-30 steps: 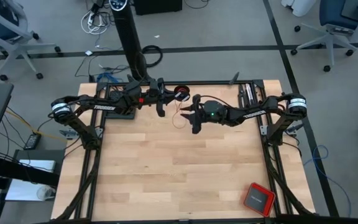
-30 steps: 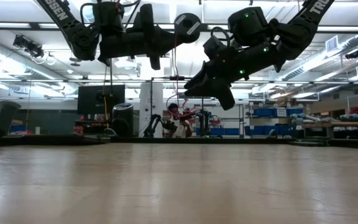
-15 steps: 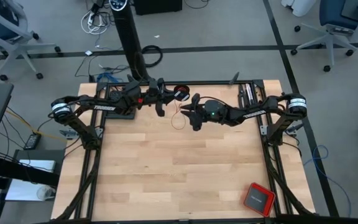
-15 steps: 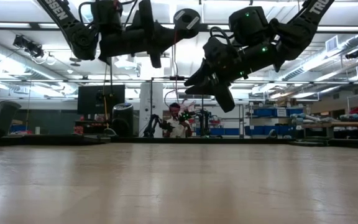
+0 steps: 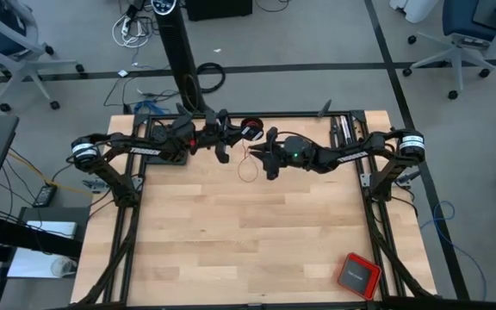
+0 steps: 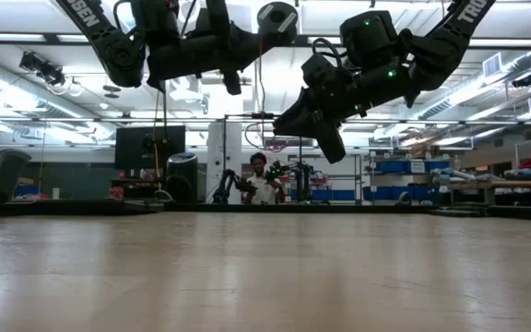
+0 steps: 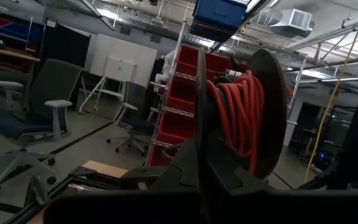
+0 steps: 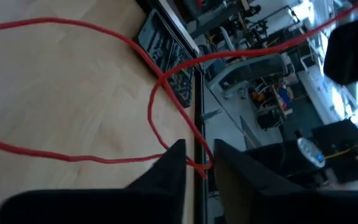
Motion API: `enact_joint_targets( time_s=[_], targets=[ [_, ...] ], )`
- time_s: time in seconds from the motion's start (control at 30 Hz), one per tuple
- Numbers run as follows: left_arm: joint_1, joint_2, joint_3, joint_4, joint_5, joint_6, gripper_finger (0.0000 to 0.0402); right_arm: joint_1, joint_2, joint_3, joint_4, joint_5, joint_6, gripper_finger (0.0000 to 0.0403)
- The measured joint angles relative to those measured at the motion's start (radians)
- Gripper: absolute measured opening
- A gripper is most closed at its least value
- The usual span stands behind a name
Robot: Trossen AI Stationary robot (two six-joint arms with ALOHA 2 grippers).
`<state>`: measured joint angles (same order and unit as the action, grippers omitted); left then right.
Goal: Coil cords
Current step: Coil the red wire onto the spool
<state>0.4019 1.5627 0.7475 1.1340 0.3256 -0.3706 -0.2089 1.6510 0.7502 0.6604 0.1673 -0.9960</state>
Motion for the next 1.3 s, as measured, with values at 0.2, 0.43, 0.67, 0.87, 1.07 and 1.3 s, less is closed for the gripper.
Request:
enact_joint_targets(
  time_s=[0.2, 0.43, 0.67, 0.87, 1.07, 1.3],
  targets=[
    [0.001, 0.000, 0.000, 0.000, 0.000, 0.001, 0.0001, 0.009, 0.000, 0.000, 0.000, 0.002, 0.041, 0.0008],
    [0.006, 0.000, 0.000, -0.001, 0.054, -0.004, 0.0001, 0.018, 0.000, 0.000, -0.041, 0.162, 0.113, 0.0002],
    [0.043, 0.000, 0.000, -0.002, 0.129, -0.026, 0.0001, 0.016, -0.009, 0.000, -0.155, 0.247, 0.202, 0.0001],
    [0.100, 0.000, 0.000, -0.022, 0.248, -0.058, 0.0001, 0.010, -0.051, 0.000, -0.234, 0.338, 0.204, 0.0001],
    [0.137, 0.000, 0.000, -0.137, 0.254, -0.001, 0.0001, 0.034, -0.169, 0.000, -0.308, 0.362, 0.180, 0.0000],
    [0.142, 0.000, 0.000, -0.214, 0.226, 0.070, 0.0001, 0.045, -0.359, 0.000, -0.474, 0.422, 0.191, 0.0000]
  ],
)
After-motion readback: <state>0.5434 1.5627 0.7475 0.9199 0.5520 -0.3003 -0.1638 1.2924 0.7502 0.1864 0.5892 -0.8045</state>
